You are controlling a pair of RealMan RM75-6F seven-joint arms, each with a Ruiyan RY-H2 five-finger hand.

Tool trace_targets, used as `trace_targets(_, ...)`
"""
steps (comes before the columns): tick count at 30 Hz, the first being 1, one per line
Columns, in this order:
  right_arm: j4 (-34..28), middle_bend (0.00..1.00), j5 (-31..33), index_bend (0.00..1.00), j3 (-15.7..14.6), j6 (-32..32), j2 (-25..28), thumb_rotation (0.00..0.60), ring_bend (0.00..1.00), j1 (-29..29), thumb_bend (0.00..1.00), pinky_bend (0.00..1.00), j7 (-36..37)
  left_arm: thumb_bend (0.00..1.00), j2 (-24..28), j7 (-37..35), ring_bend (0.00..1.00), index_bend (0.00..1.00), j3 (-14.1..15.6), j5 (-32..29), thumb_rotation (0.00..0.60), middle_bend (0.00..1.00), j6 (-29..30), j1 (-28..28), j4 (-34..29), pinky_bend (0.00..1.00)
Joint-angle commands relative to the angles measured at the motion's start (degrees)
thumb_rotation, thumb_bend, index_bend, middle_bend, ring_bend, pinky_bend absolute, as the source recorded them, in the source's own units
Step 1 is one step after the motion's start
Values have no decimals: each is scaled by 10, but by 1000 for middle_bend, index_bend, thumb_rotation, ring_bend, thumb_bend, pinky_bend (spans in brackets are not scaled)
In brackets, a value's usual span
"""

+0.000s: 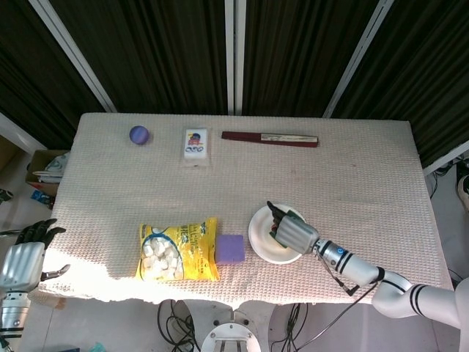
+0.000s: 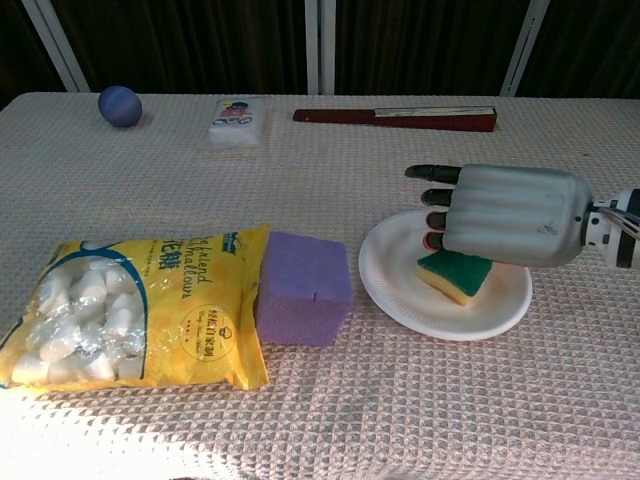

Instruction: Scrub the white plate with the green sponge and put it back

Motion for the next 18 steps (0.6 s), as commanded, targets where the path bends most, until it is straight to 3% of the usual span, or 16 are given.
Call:
trace_targets(1, 7, 489, 14, 709, 7, 3, 7, 600, 242, -7, 359, 47, -7, 64, -2, -3, 108, 274, 0, 1, 600, 134, 0, 0, 4, 138)
trace_targets(9, 3, 489, 33, 710, 25, 23, 26, 600, 241, -15, 360, 40, -11, 64, -4, -6, 108, 270, -1, 3, 600, 134, 3, 1, 6, 138)
trace_targets(18, -32, 496, -5, 711, 4, 27, 24, 600, 247, -7, 360, 38, 10, 64, -6, -4, 108, 270, 0, 3, 600, 133, 5, 2, 4, 138)
